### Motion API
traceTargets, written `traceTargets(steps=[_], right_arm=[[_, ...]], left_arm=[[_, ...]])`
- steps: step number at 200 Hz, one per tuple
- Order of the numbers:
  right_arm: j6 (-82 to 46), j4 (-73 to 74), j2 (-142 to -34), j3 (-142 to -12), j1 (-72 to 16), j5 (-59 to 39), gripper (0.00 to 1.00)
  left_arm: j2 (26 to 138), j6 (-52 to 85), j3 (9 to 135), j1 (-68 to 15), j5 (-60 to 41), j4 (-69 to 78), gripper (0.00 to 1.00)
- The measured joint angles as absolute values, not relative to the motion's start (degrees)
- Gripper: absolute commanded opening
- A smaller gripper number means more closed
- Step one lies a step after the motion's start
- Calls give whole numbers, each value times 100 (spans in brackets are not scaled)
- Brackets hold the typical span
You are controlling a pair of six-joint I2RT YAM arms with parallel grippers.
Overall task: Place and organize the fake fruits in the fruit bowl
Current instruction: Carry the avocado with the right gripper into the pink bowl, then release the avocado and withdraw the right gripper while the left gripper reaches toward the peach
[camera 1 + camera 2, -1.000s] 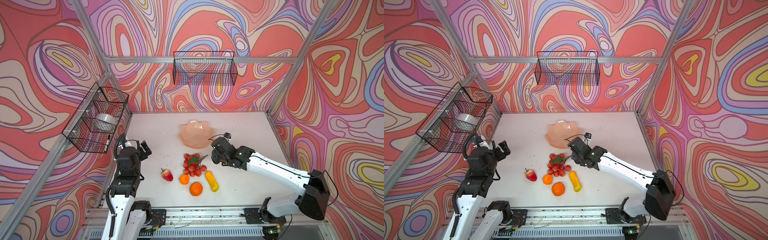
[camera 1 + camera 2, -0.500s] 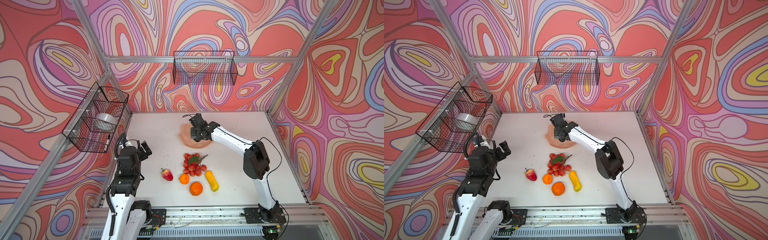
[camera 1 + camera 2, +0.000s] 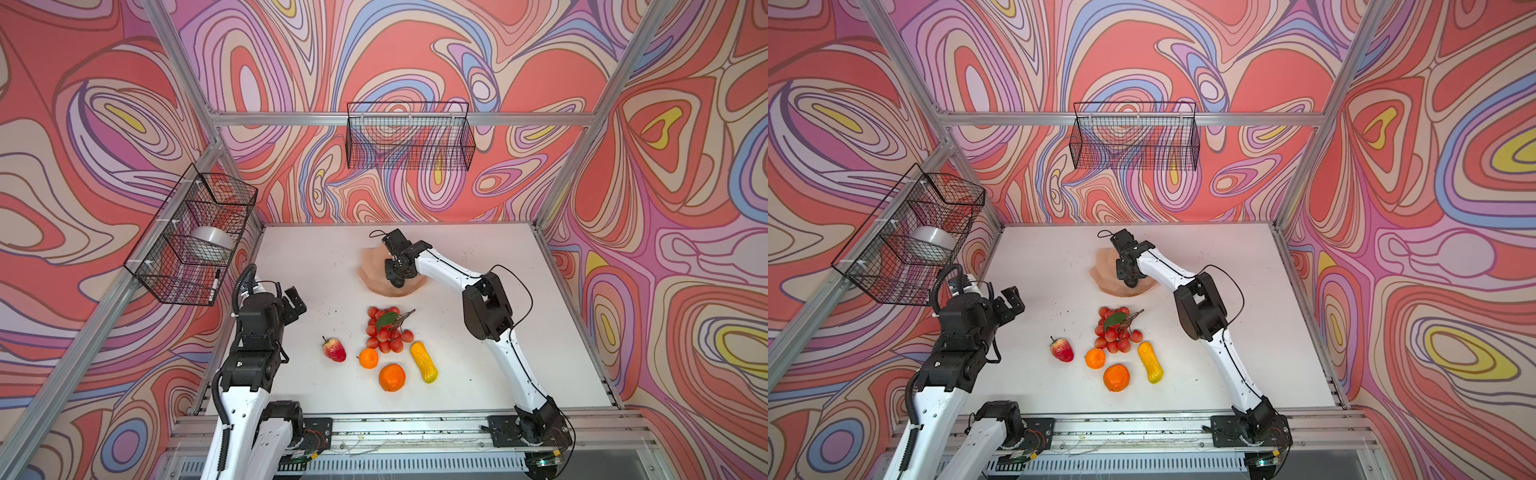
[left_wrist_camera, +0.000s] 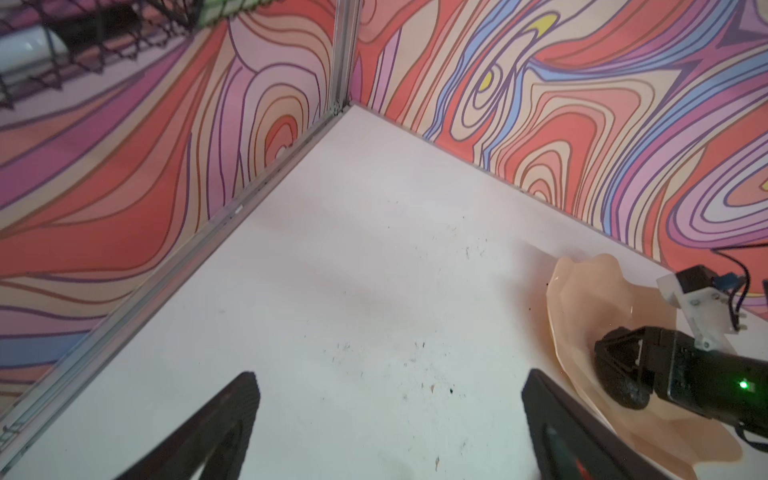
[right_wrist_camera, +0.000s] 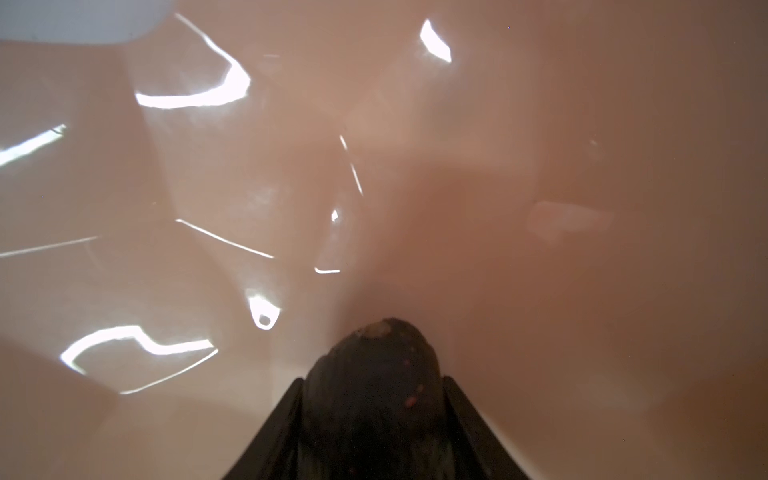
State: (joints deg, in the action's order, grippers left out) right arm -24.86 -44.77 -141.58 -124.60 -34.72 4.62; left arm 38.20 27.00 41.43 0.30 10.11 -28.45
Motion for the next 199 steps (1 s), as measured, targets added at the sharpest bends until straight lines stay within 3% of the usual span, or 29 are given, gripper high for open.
traceTargets(steps=[31,62,135,199], right_arm=[[-2447,-4414,-14114,-12451,-3389,257,84],[-2462,-4064,-13264,-11819,-3234,187,95],[-2733,-1861,-8027,-7719,-3177,368,98],[-3087,-2473,-6584,-5520,-3168,875,98]], left_arm=[[4007,3131,4425,30,307,-3658,96],[3983,3551,4254,-43,-622,-4189,92],[4150,4595,3524,-1968,-517,-4724,90],[4960,4980,3133,-2366,-119,-4298,91]])
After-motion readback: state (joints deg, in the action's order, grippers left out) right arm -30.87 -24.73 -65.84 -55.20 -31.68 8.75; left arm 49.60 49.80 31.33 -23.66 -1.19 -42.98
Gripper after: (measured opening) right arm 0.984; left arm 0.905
